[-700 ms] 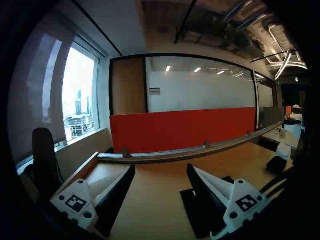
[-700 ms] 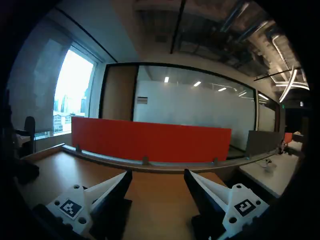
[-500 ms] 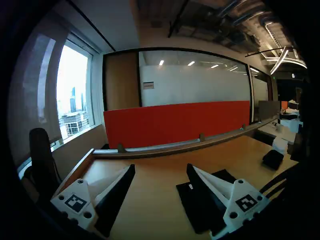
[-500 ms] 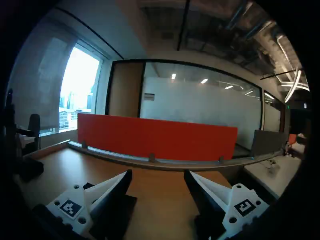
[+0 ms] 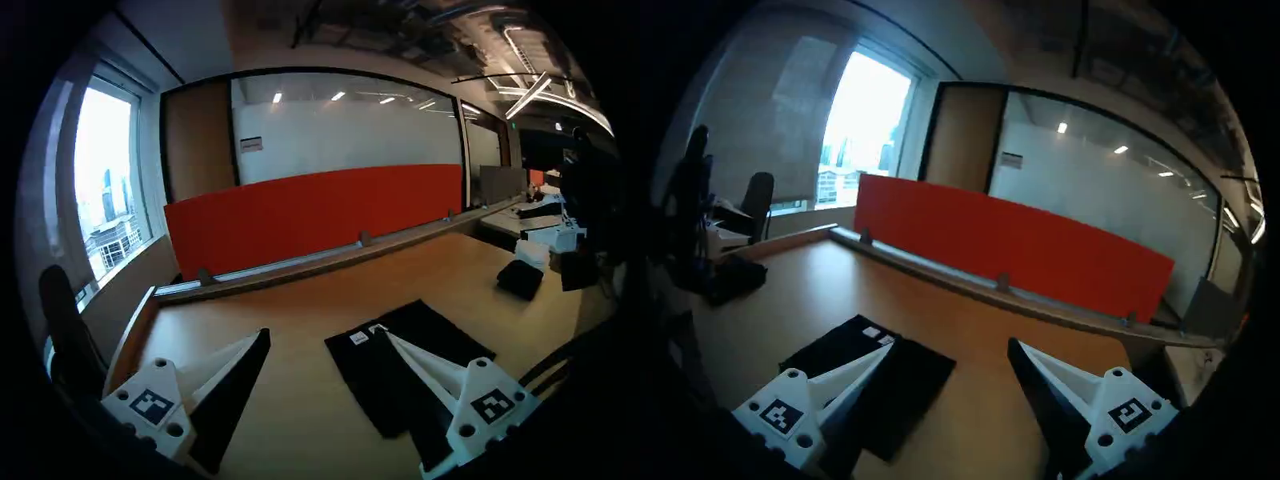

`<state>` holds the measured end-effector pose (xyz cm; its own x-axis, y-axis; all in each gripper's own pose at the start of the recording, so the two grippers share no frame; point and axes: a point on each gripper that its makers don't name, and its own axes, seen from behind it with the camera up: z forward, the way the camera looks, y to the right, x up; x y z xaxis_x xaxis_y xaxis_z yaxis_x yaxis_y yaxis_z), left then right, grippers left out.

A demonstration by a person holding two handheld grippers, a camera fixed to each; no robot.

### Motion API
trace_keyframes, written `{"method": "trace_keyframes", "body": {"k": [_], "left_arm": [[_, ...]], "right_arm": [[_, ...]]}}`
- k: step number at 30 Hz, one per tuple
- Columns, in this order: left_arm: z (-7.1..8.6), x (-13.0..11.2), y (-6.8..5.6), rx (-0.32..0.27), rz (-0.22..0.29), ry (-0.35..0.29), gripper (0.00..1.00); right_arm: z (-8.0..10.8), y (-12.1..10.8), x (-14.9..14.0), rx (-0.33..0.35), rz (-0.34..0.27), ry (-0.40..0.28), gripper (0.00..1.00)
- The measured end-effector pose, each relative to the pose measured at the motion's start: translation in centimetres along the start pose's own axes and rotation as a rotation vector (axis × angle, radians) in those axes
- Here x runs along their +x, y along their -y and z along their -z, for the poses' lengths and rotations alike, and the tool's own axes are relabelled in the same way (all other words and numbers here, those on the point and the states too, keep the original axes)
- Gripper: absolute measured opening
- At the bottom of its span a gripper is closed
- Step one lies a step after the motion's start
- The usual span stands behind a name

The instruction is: Fold towel

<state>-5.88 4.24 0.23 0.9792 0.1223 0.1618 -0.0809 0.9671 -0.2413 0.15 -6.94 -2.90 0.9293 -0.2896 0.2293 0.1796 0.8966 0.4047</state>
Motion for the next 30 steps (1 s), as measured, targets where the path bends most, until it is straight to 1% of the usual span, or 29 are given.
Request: {"method": "trace_keyframes", "body": {"k": [3, 6, 10, 15, 23, 30], "left_arm": [[-0.3, -0.7, -0.7, -0.034, -0.010, 0.024, 0.96], [-0.6, -1.3, -1.0, -0.052, -0.014, 0.041, 0.96], [-0.9, -2.2, -1.4, -0.064, -0.019, 0.059, 0.96], [-1.4, -3.7, -2.5, -0.093, -0.034, 0.084, 0.96], [-1.9, -6.6, -4.0, -0.124, -0.050, 0.128, 0.96], [-2.6, -9.5, -4.9, -0.144, -0.063, 0.169, 0.96]], "right_arm": [[-0.3, 1.1, -0.7, 0.057, 0.015, 0.029, 1.00], [-0.5, 1.6, -1.0, 0.087, 0.021, 0.037, 1.00], [-0.9, 2.0, -1.7, 0.109, 0.022, 0.055, 1.00], [-1.5, 2.5, -3.2, 0.128, 0.022, 0.082, 1.00], [-2.3, 3.6, -6.5, 0.152, 0.008, 0.131, 1.00], [-2.9, 5.0, -9.3, 0.182, 0.016, 0.175, 1.00]]}}
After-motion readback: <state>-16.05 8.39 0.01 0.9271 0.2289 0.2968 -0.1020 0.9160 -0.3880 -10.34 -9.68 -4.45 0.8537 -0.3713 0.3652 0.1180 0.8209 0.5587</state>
